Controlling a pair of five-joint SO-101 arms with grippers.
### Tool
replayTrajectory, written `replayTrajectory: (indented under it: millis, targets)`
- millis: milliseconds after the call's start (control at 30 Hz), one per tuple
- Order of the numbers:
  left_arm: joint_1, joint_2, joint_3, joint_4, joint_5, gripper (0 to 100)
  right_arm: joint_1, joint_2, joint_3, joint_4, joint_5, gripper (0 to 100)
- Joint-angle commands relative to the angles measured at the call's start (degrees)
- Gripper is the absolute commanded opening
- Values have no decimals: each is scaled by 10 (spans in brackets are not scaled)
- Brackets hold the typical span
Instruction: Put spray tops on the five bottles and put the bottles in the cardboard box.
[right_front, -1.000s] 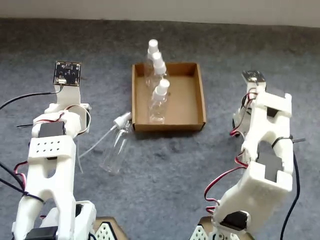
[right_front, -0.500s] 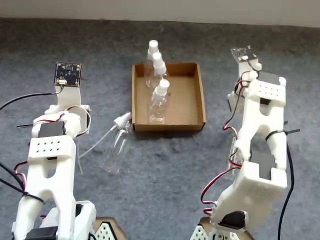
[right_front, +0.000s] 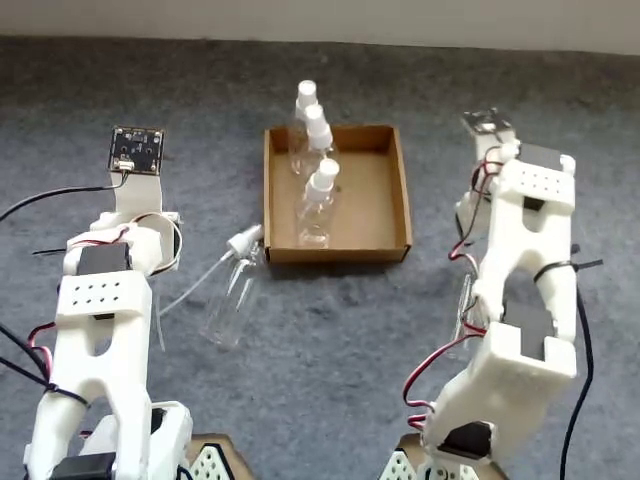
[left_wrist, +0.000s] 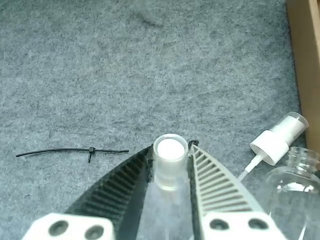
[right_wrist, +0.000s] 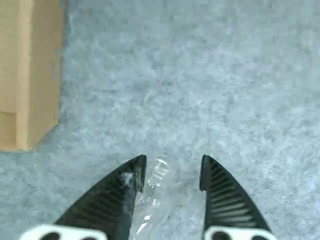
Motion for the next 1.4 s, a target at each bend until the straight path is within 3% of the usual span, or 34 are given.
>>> replayTrajectory:
  millis: [0,267,600,733,900,1000,1367]
  targets:
    - [10,-7,-14,3,5,104,36,-44,44,-79,-35,82]
    - [10,-7,-13,4,5,104,45,-38,224,-284,-49,81]
    - [10,-7,-13,4,5,104,50,-44,347,-296,18,80]
    - [10,-7,-13,4,5,104,58,-86,291,-262,-80,94]
    - [10,-7,-13,4,5,104,36,-189,171,-73,-202,245]
    - [10,-7,-13,4,5,104,1,-230,162,-3,-251,274]
    - [10,-7,-13,4,5,104,-36,-234,377,-124,-287,272]
